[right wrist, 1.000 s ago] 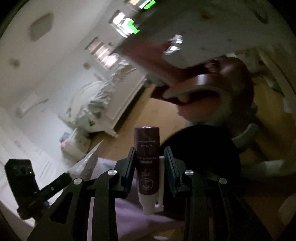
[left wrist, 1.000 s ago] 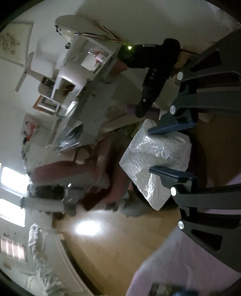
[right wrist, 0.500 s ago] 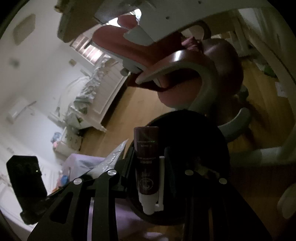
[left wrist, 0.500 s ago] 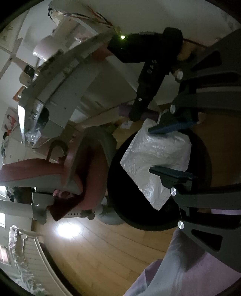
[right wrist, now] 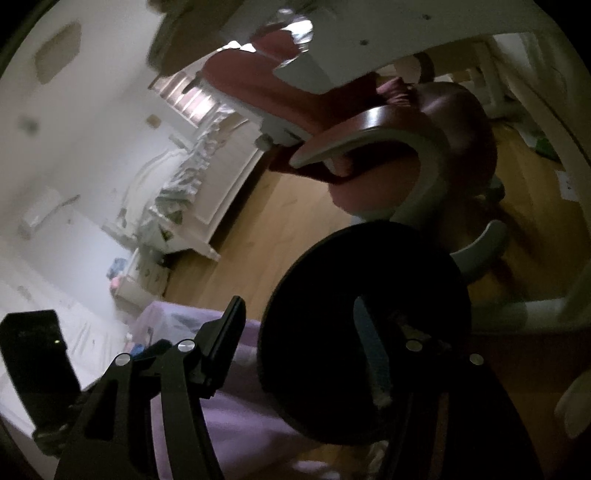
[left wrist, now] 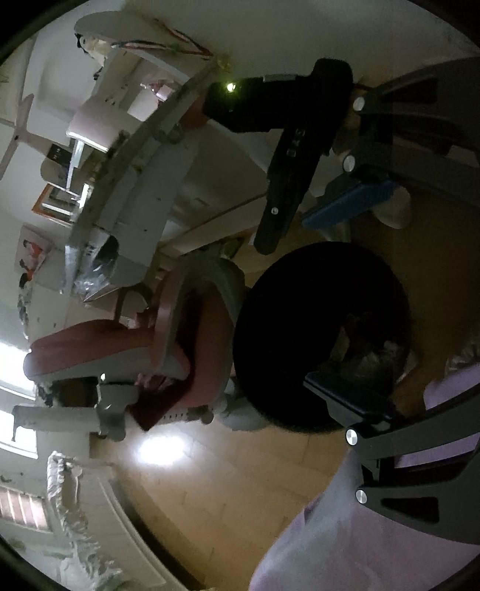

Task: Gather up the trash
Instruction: 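Carry the foil bag and purple bottle to the black bin and release both, then move both grippers back over the table, then grasp the blue tube with the left gripper while the right grasps the green Doublemint pack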

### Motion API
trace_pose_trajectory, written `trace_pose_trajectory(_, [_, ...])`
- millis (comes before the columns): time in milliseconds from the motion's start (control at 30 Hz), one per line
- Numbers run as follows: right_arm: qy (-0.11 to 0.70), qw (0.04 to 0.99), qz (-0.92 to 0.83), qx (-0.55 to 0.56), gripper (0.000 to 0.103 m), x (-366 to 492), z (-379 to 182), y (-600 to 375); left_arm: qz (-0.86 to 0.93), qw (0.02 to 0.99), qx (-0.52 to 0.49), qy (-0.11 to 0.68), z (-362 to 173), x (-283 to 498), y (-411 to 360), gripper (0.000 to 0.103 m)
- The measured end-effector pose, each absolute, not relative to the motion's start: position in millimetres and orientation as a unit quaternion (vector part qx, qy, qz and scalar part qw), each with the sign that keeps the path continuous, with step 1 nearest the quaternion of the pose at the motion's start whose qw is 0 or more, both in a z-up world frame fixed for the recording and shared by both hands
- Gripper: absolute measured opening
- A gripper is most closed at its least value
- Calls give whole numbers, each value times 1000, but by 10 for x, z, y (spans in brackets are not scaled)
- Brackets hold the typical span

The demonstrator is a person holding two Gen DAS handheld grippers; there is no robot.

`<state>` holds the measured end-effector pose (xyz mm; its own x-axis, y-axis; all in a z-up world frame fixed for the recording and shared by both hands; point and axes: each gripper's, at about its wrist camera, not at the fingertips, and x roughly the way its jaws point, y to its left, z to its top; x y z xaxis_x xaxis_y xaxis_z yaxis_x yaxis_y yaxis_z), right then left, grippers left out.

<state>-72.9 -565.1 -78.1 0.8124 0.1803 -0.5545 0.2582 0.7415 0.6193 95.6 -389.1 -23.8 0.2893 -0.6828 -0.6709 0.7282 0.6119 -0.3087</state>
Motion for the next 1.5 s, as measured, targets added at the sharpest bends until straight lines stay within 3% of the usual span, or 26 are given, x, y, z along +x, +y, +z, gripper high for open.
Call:
trace_pose_trajectory(367, [339, 891, 54, 298, 61, -503, -579, -4850, -337, 855, 40, 392, -81, 662, -2598, 79])
trace_pose_trajectory(733, [390, 880, 176, 208, 61, -189, -414, -3459, -188, 879, 45, 436, -407, 725, -961, 79])
trace_pose_trajectory(933, [420, 861, 247, 143, 61, 11, -337, -2581, -188, 869, 33, 457, -576, 945, -685, 78])
trace_pose_trajectory(1000, [425, 857, 261, 127, 61, 103, -314, -2342, -189, 869, 37, 455, -608, 988, -706, 75])
trace_pose_trajectory(1067, [427, 856, 269, 114, 61, 161, -307, -2183, -190, 871, 51, 450, -610, 1014, -735, 60])
trace_pose_trajectory(1333, [440, 858, 264, 27, 61, 677, -289, -1515, -184, 882, 38, 431, -606, 992, -610, 24])
trace_pose_trajectory(1500, [460, 851, 249, -30, 61, 907, -452, -1154, -183, 882, 9, 434, -599, 988, -501, 19])
